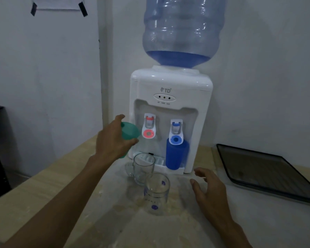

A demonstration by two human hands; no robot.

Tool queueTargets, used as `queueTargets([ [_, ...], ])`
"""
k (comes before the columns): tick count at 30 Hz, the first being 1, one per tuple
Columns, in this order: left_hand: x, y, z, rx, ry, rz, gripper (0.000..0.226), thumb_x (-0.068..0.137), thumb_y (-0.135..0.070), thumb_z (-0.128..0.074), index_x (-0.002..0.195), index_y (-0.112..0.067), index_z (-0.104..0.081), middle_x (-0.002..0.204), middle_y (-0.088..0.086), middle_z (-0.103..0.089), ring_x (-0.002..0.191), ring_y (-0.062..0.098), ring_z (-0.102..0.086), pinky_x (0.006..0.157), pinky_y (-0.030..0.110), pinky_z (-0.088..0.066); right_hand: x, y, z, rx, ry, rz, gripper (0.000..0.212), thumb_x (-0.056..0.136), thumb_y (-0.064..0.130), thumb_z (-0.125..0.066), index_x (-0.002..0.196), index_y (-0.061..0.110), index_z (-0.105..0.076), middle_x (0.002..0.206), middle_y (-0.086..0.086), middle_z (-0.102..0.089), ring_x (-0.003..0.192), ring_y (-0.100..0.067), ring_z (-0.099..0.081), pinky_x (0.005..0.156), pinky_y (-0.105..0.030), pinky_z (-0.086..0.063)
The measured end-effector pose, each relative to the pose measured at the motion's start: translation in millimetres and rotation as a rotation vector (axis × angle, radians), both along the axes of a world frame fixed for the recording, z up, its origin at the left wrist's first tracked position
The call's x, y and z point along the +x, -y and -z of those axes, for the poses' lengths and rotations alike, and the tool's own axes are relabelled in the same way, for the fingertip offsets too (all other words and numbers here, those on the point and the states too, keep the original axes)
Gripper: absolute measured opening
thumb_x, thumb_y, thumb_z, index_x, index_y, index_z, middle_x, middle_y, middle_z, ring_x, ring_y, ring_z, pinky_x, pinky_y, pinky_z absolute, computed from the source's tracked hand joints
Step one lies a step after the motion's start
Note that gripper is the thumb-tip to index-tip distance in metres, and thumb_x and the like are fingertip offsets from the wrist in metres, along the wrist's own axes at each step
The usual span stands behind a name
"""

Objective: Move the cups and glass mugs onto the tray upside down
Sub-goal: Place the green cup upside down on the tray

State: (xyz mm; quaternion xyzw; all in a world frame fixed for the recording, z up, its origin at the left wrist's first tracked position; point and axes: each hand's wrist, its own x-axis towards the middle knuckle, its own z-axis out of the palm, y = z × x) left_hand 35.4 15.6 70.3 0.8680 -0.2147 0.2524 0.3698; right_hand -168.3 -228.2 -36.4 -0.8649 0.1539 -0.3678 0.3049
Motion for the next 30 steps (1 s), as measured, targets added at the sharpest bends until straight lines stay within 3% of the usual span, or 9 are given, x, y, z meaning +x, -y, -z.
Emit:
queueTargets([
  [4,-33,-6,-20,-0.296,0.129,0.109,0.096,0.068,-0.058,-0.084,0.144,-0.016,-0.045,0.133,0.01,-0.063,0.108,0.026,-0.065,0.092,0.042,-0.06,0,0,-1,-0.011,0.017,0.0,0.032,0.091,0.018,-0.074,0.122,0.016,-0.065,0.12,0.001,-0.067,0.107,-0.012,-0.061,0.097,-0.034,-0.051],
  [8,-78,8,-47,-0.457,0.231,0.3,0.088,0.072,-0.059,-0.081,0.141,-0.015,-0.047,0.128,0.001,-0.063,0.103,0.012,-0.062,0.083,0.014,-0.054,-1,2,-5,-0.032,0.044,0.019,0.031,0.092,0.019,-0.073,0.122,0.015,-0.065,0.121,0.0,-0.068,0.108,-0.012,-0.061,0.099,-0.039,-0.053],
  [10,-98,21,-54,-0.503,0.232,0.385,0.083,0.074,-0.053,-0.082,0.14,-0.017,-0.047,0.127,-0.003,-0.062,0.103,0.008,-0.063,0.083,0.008,-0.052,-3,4,-8,-0.067,0.113,0.03,0.034,0.091,0.021,-0.074,0.123,0.019,-0.063,0.12,0.002,-0.068,0.108,-0.011,-0.062,0.097,-0.041,-0.055],
  [12,-114,40,-55,-0.539,0.218,0.48,0.079,0.076,-0.05,-0.084,0.139,-0.02,-0.047,0.127,-0.008,-0.06,0.108,0.004,-0.062,0.085,0.009,-0.052,-7,5,-14,-0.07,0.207,0.029,0.039,0.092,0.03,-0.072,0.128,0.029,-0.056,0.121,0.011,-0.064,0.11,-0.001,-0.06,0.099,-0.03,-0.053],
  [15,-133,74,-47,-0.544,0.156,0.593,0.079,0.075,-0.05,-0.082,0.14,-0.021,-0.047,0.125,-0.014,-0.058,0.113,0.003,-0.06,0.089,0.011,-0.052,-17,6,-25,-0.044,0.338,-0.022,0.057,0.088,0.056,-0.067,0.138,0.035,-0.047,0.133,0.025,-0.055,0.122,0.005,-0.054,0.101,-0.009,-0.042],
  [19,-149,119,-19,-0.491,0.031,0.681,0.085,0.071,-0.065,-0.078,0.14,-0.029,-0.045,0.123,-0.02,-0.057,0.112,0.0,-0.059,0.087,0.013,-0.054,-26,10,-33,-0.056,0.488,-0.083,0.087,0.081,0.06,-0.075,0.15,0.021,-0.039,0.144,0.02,-0.05,0.13,-0.004,-0.054,0.104,-0.014,-0.042],
  [25,-161,167,17,-0.554,-0.194,0.684,0.093,0.066,-0.075,-0.074,0.144,-0.037,-0.039,0.124,-0.022,-0.054,0.11,-0.006,-0.055,0.08,0.01,-0.054,-28,24,-31,-0.008,0.494,-0.095,0.073,0.078,0.042,-0.079,0.141,0.024,-0.047,0.134,0.029,-0.054,0.119,0.0,-0.06,0.092,-0.011,-0.05],
  [27,-163,177,24,-0.629,-0.292,0.73,0.094,0.065,-0.077,-0.072,0.144,-0.037,-0.038,0.125,-0.02,-0.055,0.109,-0.007,-0.056,0.078,0.011,-0.055,-31,35,-29,0.085,0.488,-0.138,0.065,0.085,0.044,-0.074,0.142,0.025,-0.049,0.132,0.022,-0.06,0.118,-0.007,-0.064,0.09,-0.019,-0.055],
  [30,-163,190,37,-0.701,-0.453,0.765,0.086,0.069,-0.073,-0.07,0.141,-0.036,-0.043,0.125,-0.013,-0.06,0.108,0.002,-0.064,0.079,0.021,-0.06,-35,51,-27,0.282,0.43,-0.2,0.051,0.09,0.045,-0.067,0.138,0.034,-0.056,0.128,0.01,-0.067,0.114,-0.016,-0.068,0.086,-0.031,-0.061],
])
